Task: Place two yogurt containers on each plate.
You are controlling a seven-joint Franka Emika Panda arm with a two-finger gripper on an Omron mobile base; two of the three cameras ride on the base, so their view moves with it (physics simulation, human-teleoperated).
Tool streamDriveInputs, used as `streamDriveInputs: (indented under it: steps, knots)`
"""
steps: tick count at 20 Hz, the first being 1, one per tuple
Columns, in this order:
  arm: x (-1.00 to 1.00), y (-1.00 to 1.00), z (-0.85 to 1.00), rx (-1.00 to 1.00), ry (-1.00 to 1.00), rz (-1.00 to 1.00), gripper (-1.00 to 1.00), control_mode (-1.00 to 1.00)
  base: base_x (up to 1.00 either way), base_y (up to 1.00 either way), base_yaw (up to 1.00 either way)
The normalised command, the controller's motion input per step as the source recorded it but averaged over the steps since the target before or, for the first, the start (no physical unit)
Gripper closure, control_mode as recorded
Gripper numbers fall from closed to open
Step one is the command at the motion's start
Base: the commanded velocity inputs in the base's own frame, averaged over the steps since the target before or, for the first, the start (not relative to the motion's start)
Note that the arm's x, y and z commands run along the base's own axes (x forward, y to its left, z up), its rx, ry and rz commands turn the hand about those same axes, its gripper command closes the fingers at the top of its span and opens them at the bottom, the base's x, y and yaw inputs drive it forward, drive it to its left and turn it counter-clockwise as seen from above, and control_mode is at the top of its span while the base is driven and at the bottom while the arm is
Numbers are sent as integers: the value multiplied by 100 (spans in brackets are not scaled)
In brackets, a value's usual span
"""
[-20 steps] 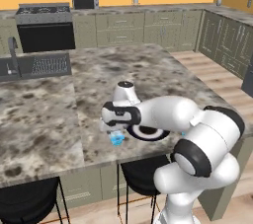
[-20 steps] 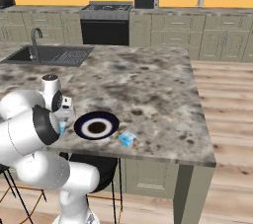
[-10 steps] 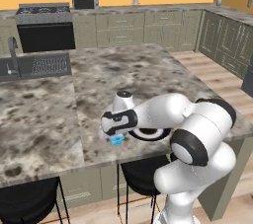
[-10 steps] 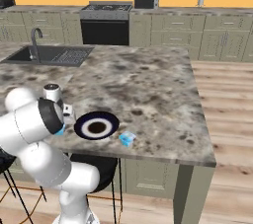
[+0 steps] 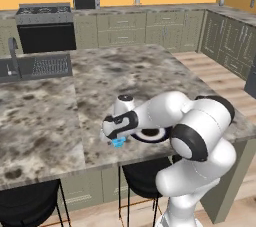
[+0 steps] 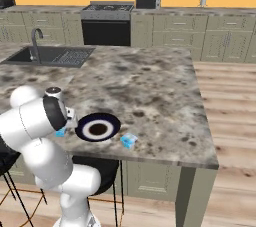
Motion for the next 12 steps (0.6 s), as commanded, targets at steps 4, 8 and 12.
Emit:
streamDriveInputs:
  steps: [4, 8, 12]
  knots:
    - [1, 0, -16, 0, 0, -3, -100, -100, 0, 0, 0]
    - [0, 0, 0, 0, 0, 0, 100, -100, 0, 0, 0]
    - [0, 0, 6, 0, 0, 0, 100, -100, 0, 0, 0]
